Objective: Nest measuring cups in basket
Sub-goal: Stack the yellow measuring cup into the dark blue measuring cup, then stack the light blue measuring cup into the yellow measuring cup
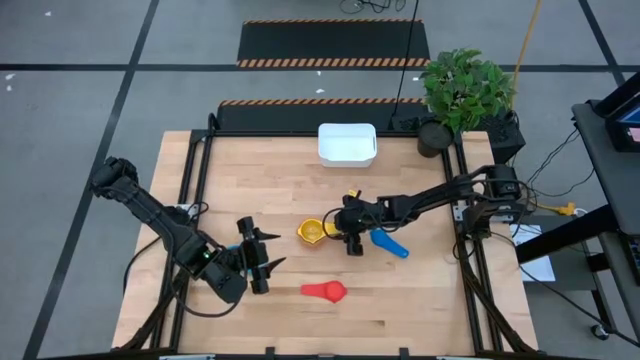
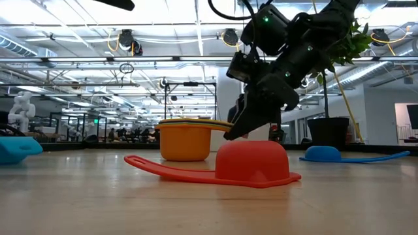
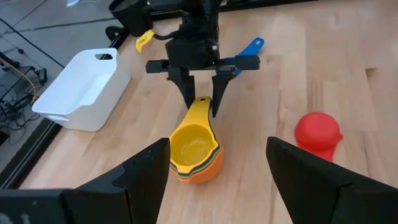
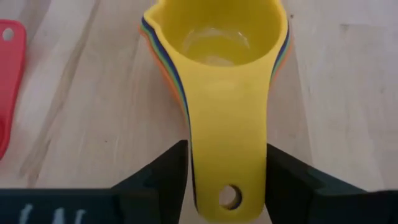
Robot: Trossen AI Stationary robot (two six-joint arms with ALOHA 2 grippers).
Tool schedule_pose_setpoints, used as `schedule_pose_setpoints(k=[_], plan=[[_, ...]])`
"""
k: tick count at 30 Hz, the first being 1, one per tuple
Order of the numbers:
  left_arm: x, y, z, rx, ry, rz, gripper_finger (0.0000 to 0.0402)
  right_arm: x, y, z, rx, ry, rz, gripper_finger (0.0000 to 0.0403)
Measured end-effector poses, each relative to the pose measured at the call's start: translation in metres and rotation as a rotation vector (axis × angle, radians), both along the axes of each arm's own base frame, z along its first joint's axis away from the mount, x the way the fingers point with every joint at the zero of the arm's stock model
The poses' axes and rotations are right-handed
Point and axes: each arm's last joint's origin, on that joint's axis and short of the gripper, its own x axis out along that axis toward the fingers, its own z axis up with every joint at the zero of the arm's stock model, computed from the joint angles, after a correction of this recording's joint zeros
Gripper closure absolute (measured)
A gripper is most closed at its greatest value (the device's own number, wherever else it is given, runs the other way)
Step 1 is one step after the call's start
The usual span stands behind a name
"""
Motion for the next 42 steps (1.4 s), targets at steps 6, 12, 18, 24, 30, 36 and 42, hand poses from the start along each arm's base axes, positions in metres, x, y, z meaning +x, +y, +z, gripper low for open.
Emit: schedule_pose_setpoints(k=[6, 12, 18, 24, 30, 36, 42], plan=[[-0.001, 0.001, -0.001, -0.012, 0.008, 0.016, 0.0133, -0.004, 0.000, 0.011, 0.023, -0.009, -0.022, 0.0215], [-0.004, 0.002, -0.004, -0.041, 0.025, 0.050, 0.0133, -0.013, 0.000, 0.030, 0.021, -0.015, -0.021, 0.0170], [0.000, -0.006, -0.024, 0.006, 0.152, -0.002, 0.0133, -0.026, -0.001, 0.054, 0.016, -0.041, -0.019, 0.0141], [0.004, -0.017, -0.062, -0.119, 0.499, -0.149, 0.0133, -0.038, -0.001, 0.074, 0.001, -0.077, -0.010, 0.0137], [-0.004, -0.022, -0.072, -0.100, 0.617, -0.167, 0.0133, -0.044, -0.001, 0.087, -0.008, -0.129, -0.002, 0.0137], [-0.008, -0.019, -0.083, -0.032, 0.749, -0.177, 0.0133, -0.044, -0.001, 0.089, -0.021, -0.134, 0.009, 0.0137], [-0.004, -0.028, -0.111, 0.046, 0.907, -0.294, 0.0132, -0.044, -0.001, 0.088, -0.039, -0.135, 0.025, 0.0137]])
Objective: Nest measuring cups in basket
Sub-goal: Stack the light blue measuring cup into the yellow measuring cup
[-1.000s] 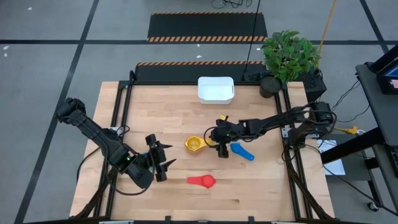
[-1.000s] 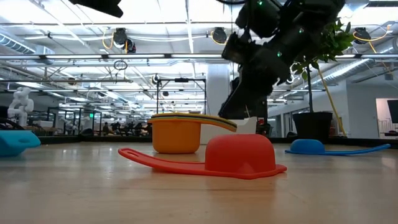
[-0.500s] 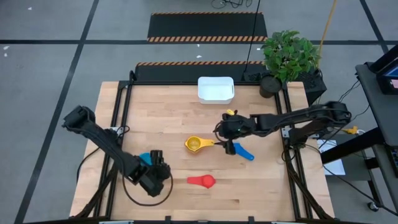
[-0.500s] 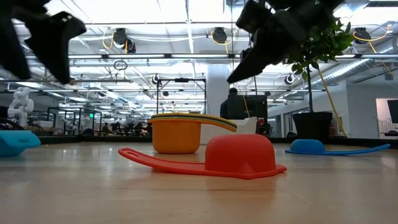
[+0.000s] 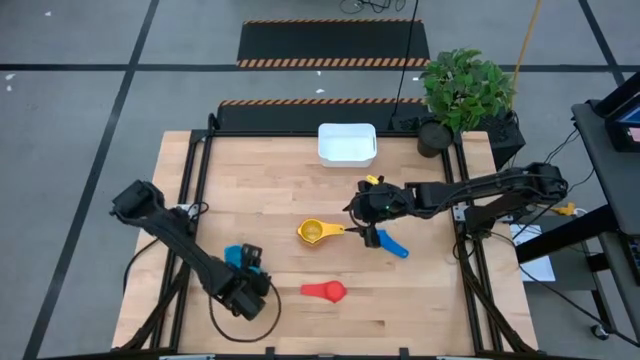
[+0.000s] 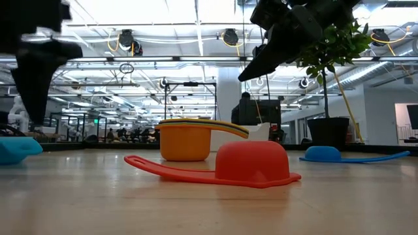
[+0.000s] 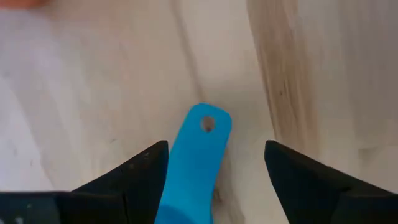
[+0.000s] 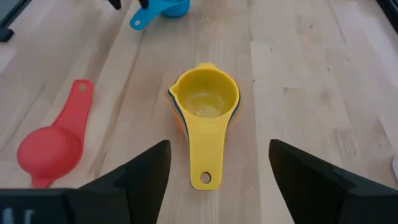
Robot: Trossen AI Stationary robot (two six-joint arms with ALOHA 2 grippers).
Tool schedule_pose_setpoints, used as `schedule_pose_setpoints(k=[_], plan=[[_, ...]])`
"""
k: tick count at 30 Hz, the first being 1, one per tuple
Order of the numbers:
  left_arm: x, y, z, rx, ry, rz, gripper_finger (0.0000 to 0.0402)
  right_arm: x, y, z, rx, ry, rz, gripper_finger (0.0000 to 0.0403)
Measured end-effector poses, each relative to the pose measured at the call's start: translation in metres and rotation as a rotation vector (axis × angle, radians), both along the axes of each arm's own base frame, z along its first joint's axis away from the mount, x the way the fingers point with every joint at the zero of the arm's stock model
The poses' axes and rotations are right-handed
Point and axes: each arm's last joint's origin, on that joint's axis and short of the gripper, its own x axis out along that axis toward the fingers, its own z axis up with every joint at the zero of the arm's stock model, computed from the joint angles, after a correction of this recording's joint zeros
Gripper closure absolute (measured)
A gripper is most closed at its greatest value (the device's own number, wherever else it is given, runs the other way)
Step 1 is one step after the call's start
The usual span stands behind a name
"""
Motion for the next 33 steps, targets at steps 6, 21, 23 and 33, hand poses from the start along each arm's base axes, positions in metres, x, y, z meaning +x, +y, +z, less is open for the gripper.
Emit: schedule_pose_setpoints(k=[6, 21, 23, 33], plan=[[0.003, 0.002, -0.022, 0.077, 0.110, -0.077, 0.0132, 0.000, 0.000, 0.000, -0.012, 0.000, 0.009, 0.0137], [0.014, 0.021, -0.020, 0.086, 0.133, -0.008, 0.0133, 0.000, 0.000, 0.000, -0.010, -0.001, 0.008, 0.0137], [0.016, 0.024, -0.021, 0.079, 0.136, 0.009, 0.0133, 0.000, 0.000, 0.000, -0.009, -0.001, 0.008, 0.0137], [0.018, 0.029, -0.021, 0.008, 0.216, -0.050, 0.0133, 0.000, 0.000, 0.000, -0.008, -0.001, 0.009, 0.0137]])
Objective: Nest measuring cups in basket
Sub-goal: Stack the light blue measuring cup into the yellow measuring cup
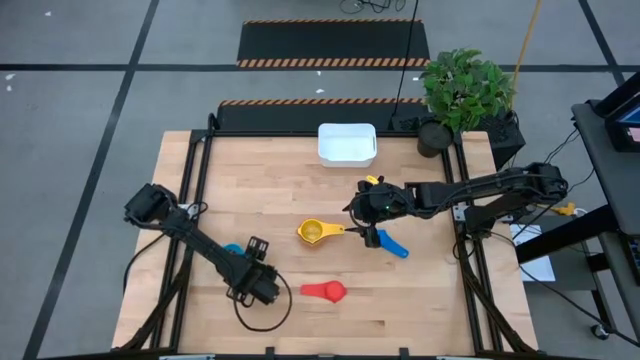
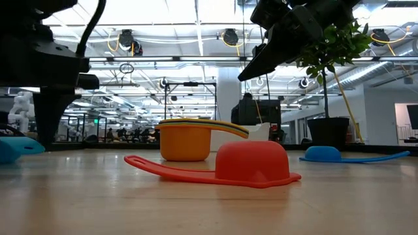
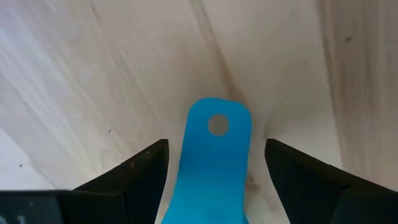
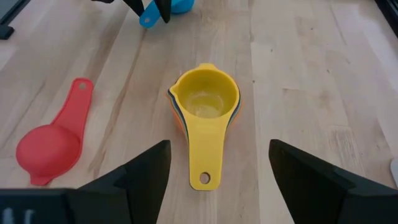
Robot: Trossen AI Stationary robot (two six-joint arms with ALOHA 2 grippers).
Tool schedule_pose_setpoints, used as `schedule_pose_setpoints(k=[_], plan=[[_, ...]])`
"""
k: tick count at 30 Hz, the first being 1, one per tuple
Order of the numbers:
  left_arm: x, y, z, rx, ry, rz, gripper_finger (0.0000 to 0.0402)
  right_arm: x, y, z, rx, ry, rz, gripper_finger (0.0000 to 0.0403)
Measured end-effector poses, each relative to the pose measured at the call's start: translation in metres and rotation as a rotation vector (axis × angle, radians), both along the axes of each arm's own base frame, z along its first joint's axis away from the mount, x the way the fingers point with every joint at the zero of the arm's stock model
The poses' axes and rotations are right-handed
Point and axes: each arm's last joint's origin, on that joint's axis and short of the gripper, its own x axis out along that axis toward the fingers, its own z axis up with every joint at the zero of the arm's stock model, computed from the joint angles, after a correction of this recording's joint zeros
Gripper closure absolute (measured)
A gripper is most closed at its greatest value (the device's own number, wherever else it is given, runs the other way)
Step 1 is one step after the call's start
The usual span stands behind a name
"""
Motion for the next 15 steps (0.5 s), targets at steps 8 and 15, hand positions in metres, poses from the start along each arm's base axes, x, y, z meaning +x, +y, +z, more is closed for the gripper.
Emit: schedule_pose_setpoints(k=[8, 15], plan=[[0.001, 0.005, -0.001, 0.004, 0.008, 0.010, 0.0133, 0.000, 0.000, 0.000, 0.000, 0.000, 0.001, 0.0137], [-0.009, 0.010, -0.016, 0.010, 0.012, 0.021, 0.0134, 0.000, 0.000, 0.000, -0.001, 0.001, 0.003, 0.0137]])
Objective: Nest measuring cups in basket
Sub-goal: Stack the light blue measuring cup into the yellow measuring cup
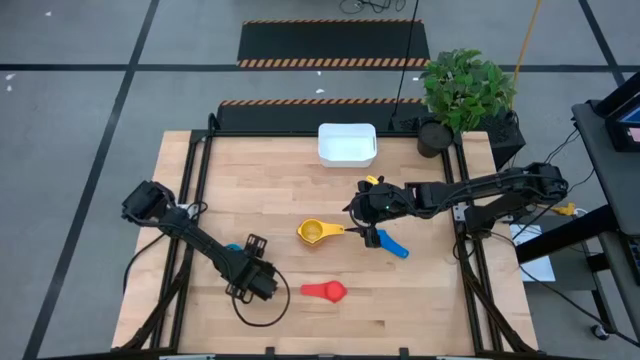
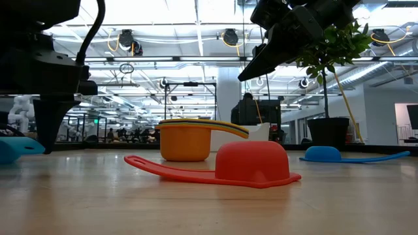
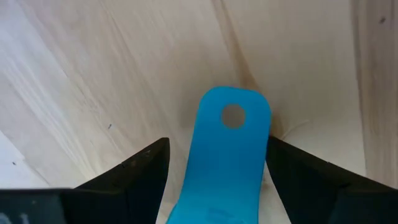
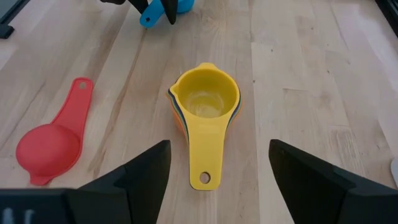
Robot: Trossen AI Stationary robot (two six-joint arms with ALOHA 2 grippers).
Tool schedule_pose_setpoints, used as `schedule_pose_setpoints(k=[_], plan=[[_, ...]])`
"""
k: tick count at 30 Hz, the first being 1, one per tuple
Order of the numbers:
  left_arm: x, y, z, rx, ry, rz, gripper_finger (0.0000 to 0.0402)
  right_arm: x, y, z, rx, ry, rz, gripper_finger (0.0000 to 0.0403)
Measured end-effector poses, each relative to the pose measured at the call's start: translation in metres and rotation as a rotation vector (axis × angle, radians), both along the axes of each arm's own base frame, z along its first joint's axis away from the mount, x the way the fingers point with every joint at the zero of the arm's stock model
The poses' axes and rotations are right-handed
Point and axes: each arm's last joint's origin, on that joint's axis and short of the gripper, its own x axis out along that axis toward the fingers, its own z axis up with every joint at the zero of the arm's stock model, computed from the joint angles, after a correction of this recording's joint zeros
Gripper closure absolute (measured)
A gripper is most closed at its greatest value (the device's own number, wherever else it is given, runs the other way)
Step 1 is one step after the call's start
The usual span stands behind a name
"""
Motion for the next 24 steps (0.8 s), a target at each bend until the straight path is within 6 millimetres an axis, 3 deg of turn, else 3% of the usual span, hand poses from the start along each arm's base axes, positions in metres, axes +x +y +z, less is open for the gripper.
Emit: schedule_pose_setpoints(k=[4, 11, 18, 24], plan=[[0.000, -0.001, 0.000, -0.001, -0.006, 0.027, 0.0161, 0.000, 0.000, 0.000, -0.004, -0.001, 0.003, 0.0138], [0.001, -0.002, -0.001, -0.018, -0.002, 0.030, 0.0263, 0.000, 0.000, 0.001, -0.007, -0.007, 0.005, 0.0138], [0.002, -0.002, -0.001, -0.017, -0.031, 0.082, 0.0263, 0.003, -0.002, 0.004, -0.086, -0.055, -0.047, 0.0138], [0.000, 0.002, 0.011, 0.008, -0.109, 0.139, 0.0257, 0.007, 0.000, 0.011, -0.122, -0.139, -0.027, 0.0138]])
